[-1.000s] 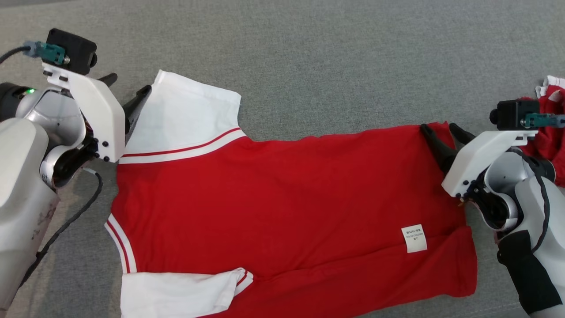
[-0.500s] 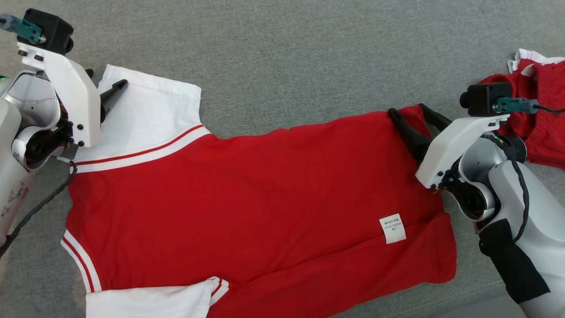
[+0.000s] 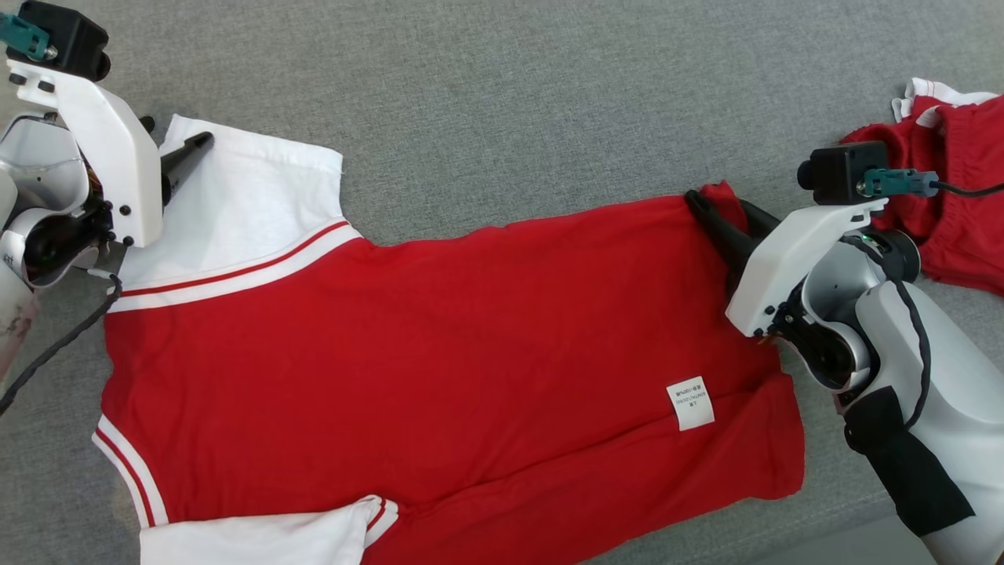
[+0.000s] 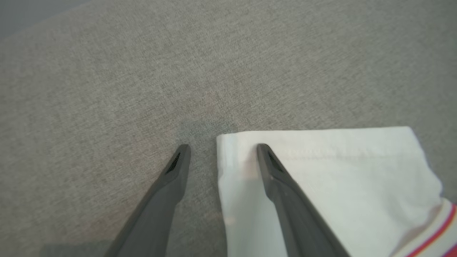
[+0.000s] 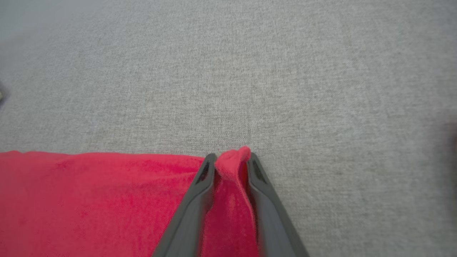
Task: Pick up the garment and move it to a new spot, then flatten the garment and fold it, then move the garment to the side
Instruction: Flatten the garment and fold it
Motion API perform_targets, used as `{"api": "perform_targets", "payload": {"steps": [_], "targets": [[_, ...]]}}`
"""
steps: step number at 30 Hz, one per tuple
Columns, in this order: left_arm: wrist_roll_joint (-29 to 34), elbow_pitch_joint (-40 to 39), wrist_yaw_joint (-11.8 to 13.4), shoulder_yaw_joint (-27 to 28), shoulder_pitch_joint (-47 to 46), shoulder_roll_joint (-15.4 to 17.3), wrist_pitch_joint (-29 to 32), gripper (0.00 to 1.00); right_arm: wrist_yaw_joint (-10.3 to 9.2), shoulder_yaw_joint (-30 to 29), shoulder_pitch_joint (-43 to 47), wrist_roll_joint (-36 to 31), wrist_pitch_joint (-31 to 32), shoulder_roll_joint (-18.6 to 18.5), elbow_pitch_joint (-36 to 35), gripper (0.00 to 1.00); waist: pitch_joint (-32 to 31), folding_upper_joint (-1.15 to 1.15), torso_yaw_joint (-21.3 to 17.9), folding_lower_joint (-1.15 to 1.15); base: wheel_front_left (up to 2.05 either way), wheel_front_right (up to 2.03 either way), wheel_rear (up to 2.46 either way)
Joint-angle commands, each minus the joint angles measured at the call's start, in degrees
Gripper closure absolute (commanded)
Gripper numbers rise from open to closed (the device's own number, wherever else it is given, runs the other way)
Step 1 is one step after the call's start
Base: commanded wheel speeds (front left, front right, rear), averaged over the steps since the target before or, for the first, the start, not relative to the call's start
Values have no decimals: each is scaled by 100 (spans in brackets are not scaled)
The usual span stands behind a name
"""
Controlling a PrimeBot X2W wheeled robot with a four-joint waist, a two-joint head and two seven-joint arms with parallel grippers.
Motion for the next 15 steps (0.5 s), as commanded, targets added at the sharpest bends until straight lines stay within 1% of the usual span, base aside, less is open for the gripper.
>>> {"api": "perform_targets", "payload": {"steps": [1,2,3,4,8,14,15], "targets": [[-56,50,-10,-147,13,-2,37,16,2,89,30,39,40,32,44,66,32,0,-23,0,0,0,0],[-102,57,-10,-199,5,11,47,38,2,98,22,36,30,36,27,72,40,0,-34,0,0,0,0],[-159,53,-10,-263,8,20,77,65,2,107,18,34,15,36,10,96,44,0,-45,0,0,0,0],[-197,48,-10,-316,-3,37,78,100,2,112,13,39,-3,33,-6,100,45,0,-53,0,0,0,0],[-351,8,-9,-510,-57,106,17,100,1,114,37,37,-96,-1,-13,100,-17,0,-55,0,0,0,0],[-543,-21,-9,-681,-135,167,-384,100,1,71,122,75,-325,-49,87,100,-312,0,27,0,0,0,0],[-601,-40,-9,-751,-121,175,-490,100,1,40,151,83,-404,-63,157,100,-443,0,72,0,0,0,0]]}}
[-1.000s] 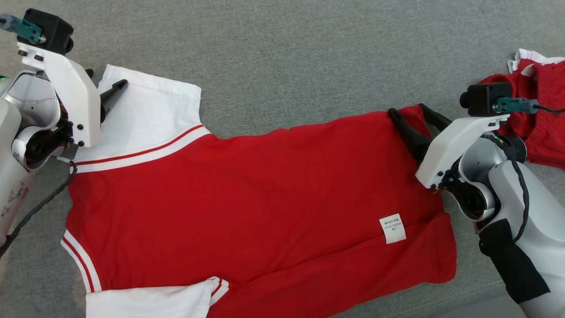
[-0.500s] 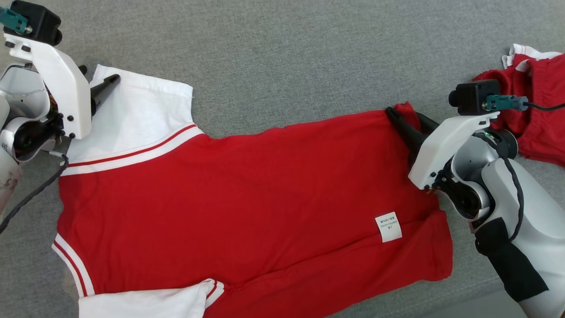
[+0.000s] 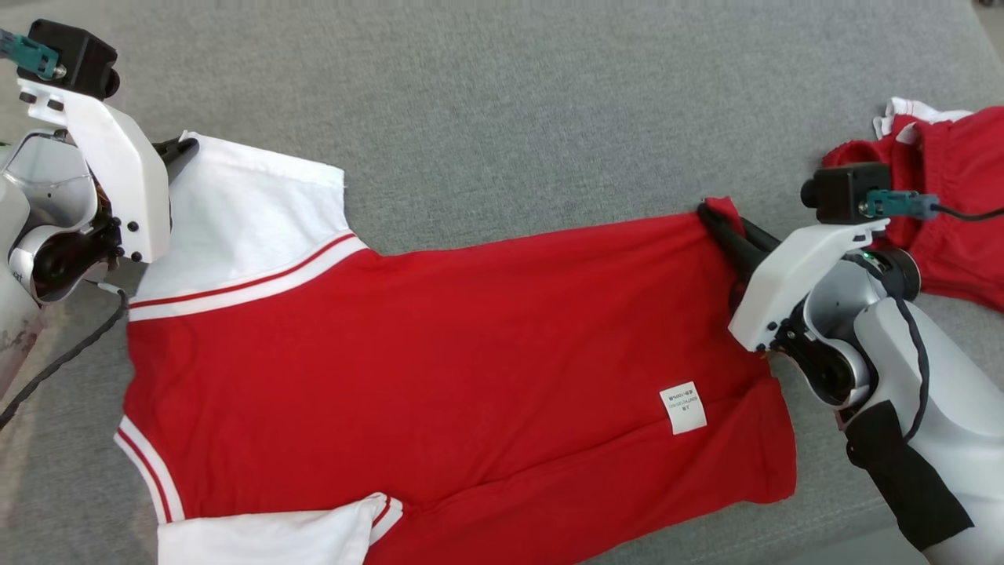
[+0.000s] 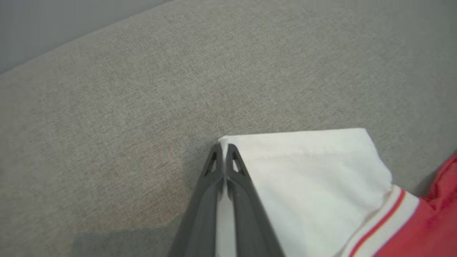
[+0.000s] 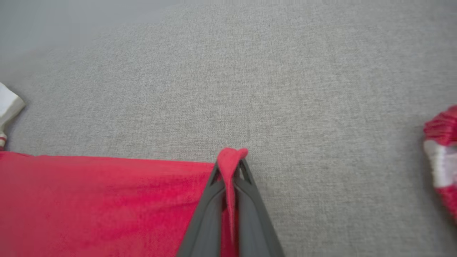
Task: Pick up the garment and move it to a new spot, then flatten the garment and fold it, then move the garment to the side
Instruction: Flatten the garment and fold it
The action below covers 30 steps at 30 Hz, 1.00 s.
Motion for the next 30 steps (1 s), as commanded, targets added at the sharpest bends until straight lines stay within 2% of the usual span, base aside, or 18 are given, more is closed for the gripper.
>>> {"api": "perform_targets", "payload": {"steps": [1,11,19,23,30], "targets": [[-86,-15,-8,-61,33,33,-96,100,0,-58,67,26,-120,-58,78,100,-208,0,94,0,0,0,0],[-456,-280,-8,-523,429,132,-442,100,0,-156,366,100,-367,-134,645,100,-965,0,475,0,0,0,0],[-854,-730,-8,-717,751,308,-520,100,0,40,551,184,-343,-206,770,100,-1504,0,677,0,0,0,0],[-1134,-1181,-8,-844,971,492,-220,100,1,227,687,268,-223,-312,784,100,-1797,0,783,0,0,0,0],[-1628,-2062,-8,-979,1319,801,621,100,1,646,825,401,133,-710,581,100,-2065,0,933,0,0,0,0]]}}
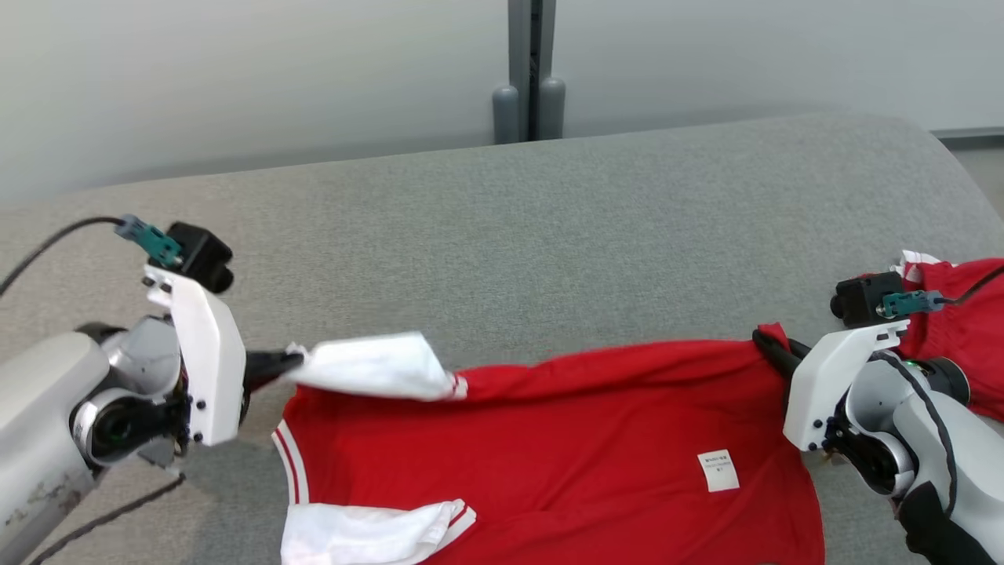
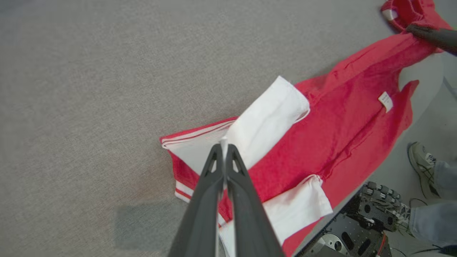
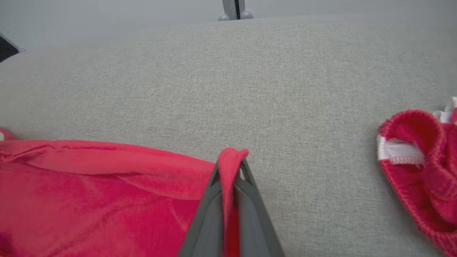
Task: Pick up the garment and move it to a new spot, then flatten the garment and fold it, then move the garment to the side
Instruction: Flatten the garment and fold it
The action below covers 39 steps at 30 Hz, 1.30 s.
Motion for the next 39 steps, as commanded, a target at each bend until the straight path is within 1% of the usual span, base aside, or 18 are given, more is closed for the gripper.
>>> {"api": "perform_targets", "payload": {"steps": [1,7,11,20,26,31,34,36,37,38,39], "targets": [[-90,-80,-8,-12,109,58,114,100,2,72,58,48,63,-104,-57,100,-57,0,60,0,0,0,0],[-285,-448,-9,-48,284,177,577,100,2,547,-84,282,415,-511,-306,100,-84,0,131,0,0,0,0],[-406,-513,-9,-64,433,197,797,100,2,902,-145,461,667,-763,-449,100,-100,0,160,0,0,0,0],[-628,-632,-9,-80,706,246,1190,100,1,1788,-344,743,1021,-1254,-717,100,-132,0,169,0,0,0,0],[-733,-691,-9,-86,849,234,1379,100,1,2249,-541,939,1062,-1402,-658,100,-143,0,174,0,0,0,0],[-786,-724,1,-92,991,199,1488,100,1,2490,-652,1066,1028,-1423,-577,100,-154,0,160,0,0,0,0],[-814,-733,4,-94,1085,147,1517,100,1,2679,-711,1167,1059,-1395,-515,82,-167,0,144,0,0,0,0],[-827,-729,2,-95,1133,118,1518,100,1,2776,-772,1216,1026,-1398,-481,68,-167,0,131,0,0,0,0],[-822,-720,2,-95,1149,102,1513,100,1,2825,-784,1248,1006,-1395,-462,60,-170,0,126,0,0,0,0],[-810,-705,2,-95,1168,90,1510,100,1,2871,-799,1268,990,-1390,-441,49,-172,0,118,0,0,0,0],[-794,-688,2,-97,1191,74,1505,81,1,2908,-818,1300,981,-1382,-418,6,-175,0,110,0,0,0,0]]}}
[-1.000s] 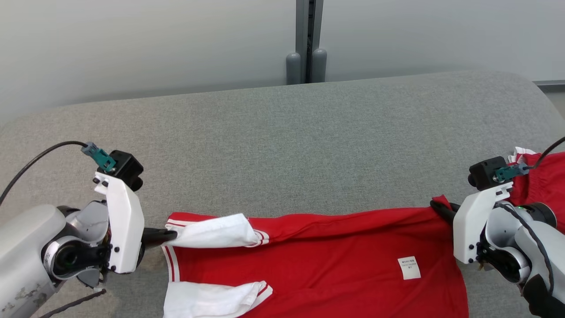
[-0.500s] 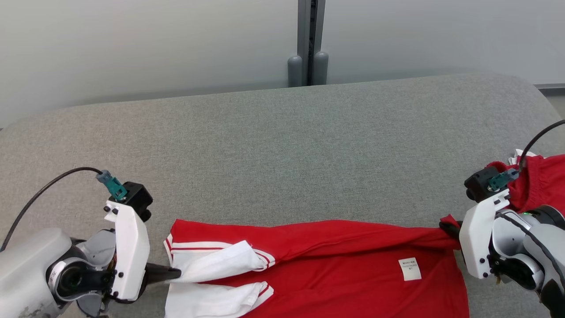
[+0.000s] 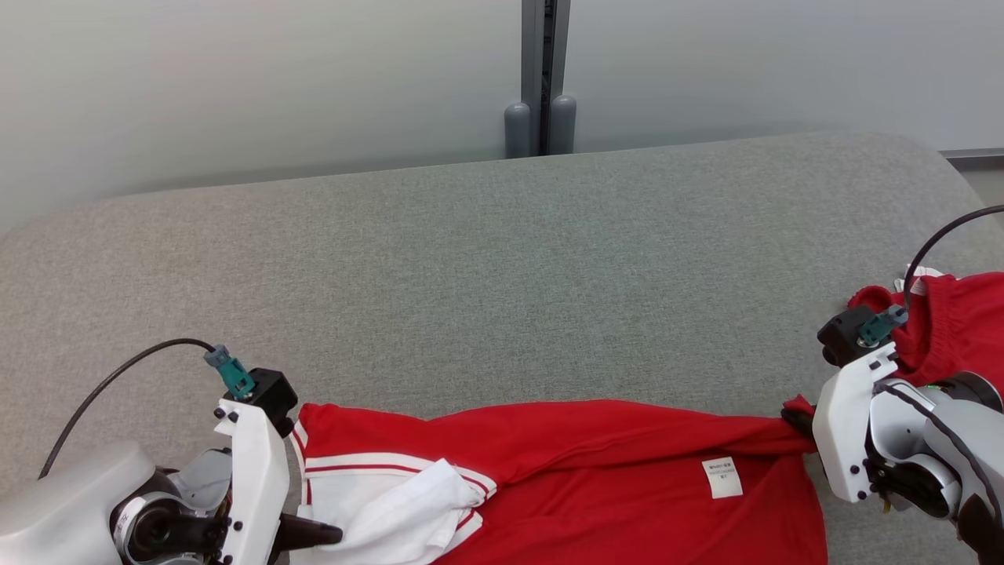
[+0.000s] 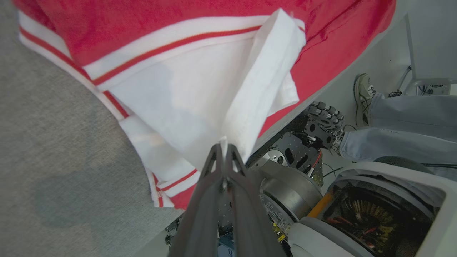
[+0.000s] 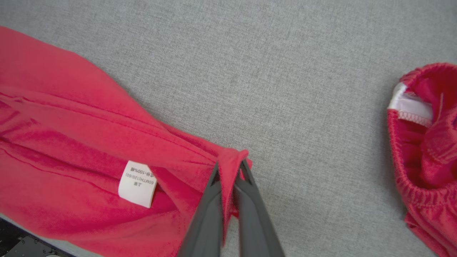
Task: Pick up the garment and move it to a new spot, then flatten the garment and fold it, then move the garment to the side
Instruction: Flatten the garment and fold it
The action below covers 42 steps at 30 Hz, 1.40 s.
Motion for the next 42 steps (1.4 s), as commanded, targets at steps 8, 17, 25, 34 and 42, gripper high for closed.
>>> {"api": "perform_targets", "payload": {"steps": [8,17,25,34,42], "targets": [[34,67,-4,1,180,-17,107,0,0,347,-168,218,-108,-74,-34,0,-99,0,-68,0,0,0,0],[111,35,-8,275,86,169,-352,0,0,504,-262,532,-156,-443,-378,0,-363,0,-82,0,0,0,0],[540,-196,-10,691,163,471,-1546,0,0,66,-311,762,-551,-990,-800,0,-547,0,-61,0,0,0,0],[1178,-354,418,1213,512,634,-3469,0,0,-1101,125,556,-2097,-718,-482,0,-594,0,-46,0,0,0,0],[1676,-819,1689,1813,1341,655,-5632,0,1,-2493,985,71,-3415,39,-18,0,-577,0,-11,0,0,0,0]]}}
